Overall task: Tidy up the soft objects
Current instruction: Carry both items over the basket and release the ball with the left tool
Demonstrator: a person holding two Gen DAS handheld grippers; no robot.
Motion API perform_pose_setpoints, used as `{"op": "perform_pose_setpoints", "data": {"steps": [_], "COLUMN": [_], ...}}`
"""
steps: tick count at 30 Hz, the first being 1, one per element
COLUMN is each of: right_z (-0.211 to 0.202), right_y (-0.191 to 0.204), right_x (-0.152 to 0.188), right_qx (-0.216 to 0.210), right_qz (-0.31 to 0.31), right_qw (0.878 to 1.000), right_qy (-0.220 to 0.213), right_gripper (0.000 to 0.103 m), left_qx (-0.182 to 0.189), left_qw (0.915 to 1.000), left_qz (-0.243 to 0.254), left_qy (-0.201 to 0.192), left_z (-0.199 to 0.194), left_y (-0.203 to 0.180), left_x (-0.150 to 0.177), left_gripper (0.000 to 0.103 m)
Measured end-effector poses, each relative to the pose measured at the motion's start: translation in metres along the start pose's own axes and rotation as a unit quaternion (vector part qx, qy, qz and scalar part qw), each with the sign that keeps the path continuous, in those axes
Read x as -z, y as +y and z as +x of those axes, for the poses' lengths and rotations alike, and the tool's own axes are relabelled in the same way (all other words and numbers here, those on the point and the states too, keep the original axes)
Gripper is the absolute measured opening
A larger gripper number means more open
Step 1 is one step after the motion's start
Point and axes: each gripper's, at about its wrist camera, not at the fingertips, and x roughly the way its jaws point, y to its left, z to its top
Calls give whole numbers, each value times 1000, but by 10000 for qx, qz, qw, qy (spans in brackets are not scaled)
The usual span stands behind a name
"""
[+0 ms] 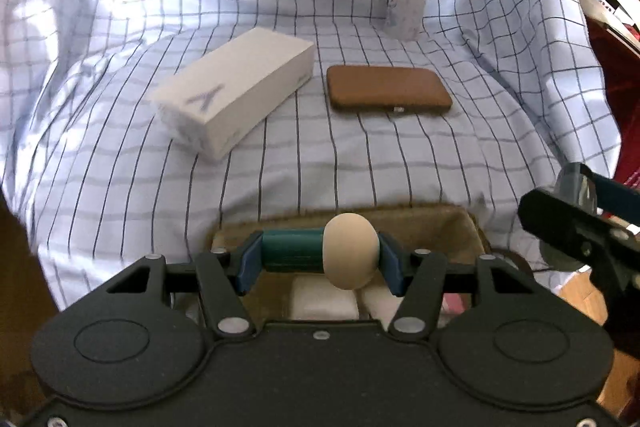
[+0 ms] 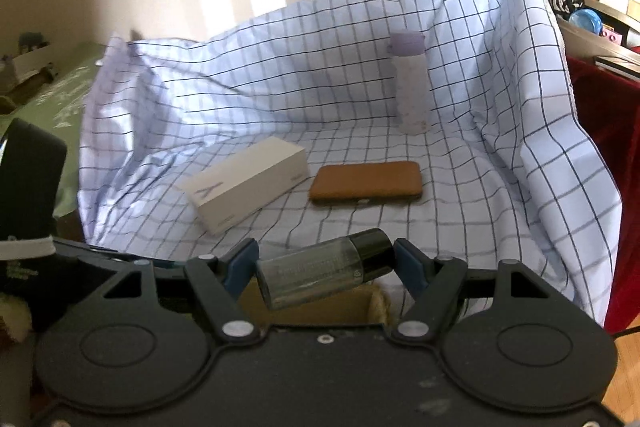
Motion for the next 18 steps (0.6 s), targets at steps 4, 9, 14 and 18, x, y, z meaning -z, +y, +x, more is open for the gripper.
{"op": "perform_pose_setpoints", "data": {"steps": [4,9,14,18], "right_z": [-20,-33,-51,-50], "right_y": [5,3,-4,-8], "right_x": [14,21,26,26], "right_qx": [-105,-170,-90,49], "right_qz": [119,376,706,789], "right_qw": [9999,9991,9975,9967], "right_qy": [-7,12,-5,165], "right_gripper": [73,73,73,73], "left_qx": [-20,-34,-151,-64], "left_qw": [10000,9998,9997,9995], "left_qz": [-96,-190,-195,-273], "left_qy": [-10,-6,38,168], "left_z": [-14,-26,-30,-28], "left_y": [-4,-12,-19,-19], "left_x": [19,37,52,58], "left_gripper": [56,56,56,56]}}
